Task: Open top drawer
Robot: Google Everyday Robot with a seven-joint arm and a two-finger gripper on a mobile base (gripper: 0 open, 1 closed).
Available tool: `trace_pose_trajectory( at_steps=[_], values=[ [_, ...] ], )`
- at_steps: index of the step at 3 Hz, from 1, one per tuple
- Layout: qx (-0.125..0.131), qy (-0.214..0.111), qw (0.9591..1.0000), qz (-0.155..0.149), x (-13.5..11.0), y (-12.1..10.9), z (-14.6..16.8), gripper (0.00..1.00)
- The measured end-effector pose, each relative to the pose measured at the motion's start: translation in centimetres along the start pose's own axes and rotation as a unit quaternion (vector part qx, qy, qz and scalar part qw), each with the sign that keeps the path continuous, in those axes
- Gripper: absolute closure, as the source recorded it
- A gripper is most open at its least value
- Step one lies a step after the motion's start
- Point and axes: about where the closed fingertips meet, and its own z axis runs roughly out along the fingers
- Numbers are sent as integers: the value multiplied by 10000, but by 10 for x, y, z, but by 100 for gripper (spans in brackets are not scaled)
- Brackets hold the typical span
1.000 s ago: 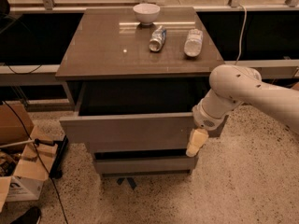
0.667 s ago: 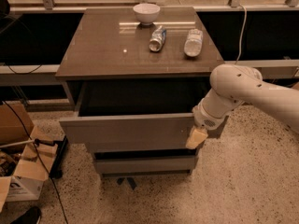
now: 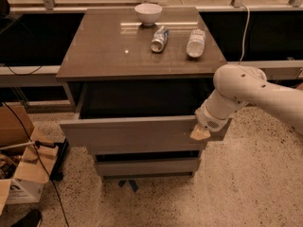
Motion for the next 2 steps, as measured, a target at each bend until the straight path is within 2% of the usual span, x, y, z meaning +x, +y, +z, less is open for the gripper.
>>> trace_pose_trajectory(
  at_steps=[1, 2],
  values=[
    [5, 6, 10000, 28, 1, 1, -1, 100],
    [4, 6, 10000, 28, 1, 1, -1, 100]
  ],
)
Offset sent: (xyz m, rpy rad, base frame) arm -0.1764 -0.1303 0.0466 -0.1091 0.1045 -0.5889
